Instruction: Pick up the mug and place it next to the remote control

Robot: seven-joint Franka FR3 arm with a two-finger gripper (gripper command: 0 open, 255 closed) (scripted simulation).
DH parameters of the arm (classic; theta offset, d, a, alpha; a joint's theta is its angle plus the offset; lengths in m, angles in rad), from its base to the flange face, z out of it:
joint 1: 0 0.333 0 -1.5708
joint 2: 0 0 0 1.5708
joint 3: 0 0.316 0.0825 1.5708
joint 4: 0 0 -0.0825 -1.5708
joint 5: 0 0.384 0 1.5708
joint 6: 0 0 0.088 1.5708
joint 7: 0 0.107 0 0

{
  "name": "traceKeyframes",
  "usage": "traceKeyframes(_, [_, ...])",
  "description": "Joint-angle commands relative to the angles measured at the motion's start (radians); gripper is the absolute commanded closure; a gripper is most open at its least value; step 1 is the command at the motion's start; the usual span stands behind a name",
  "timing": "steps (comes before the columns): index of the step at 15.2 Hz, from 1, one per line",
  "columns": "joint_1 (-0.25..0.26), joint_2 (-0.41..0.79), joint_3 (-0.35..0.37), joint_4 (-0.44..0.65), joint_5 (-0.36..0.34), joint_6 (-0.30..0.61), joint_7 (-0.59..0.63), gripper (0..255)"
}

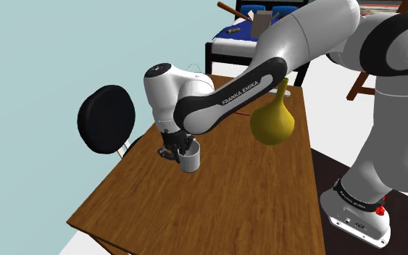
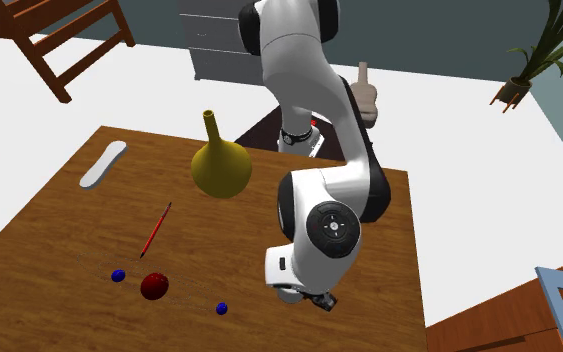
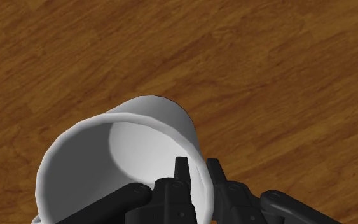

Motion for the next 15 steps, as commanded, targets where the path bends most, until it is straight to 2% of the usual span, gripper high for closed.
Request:
traceKeyframes(1, [-0.001, -0.01, 0.003, 0.01, 0.006, -0.018, -0.004, 255])
traceKeyframes(15, [-0.006, -0.07, 0.02, 0.119, 0.045, -0.179, -0.033, 255])
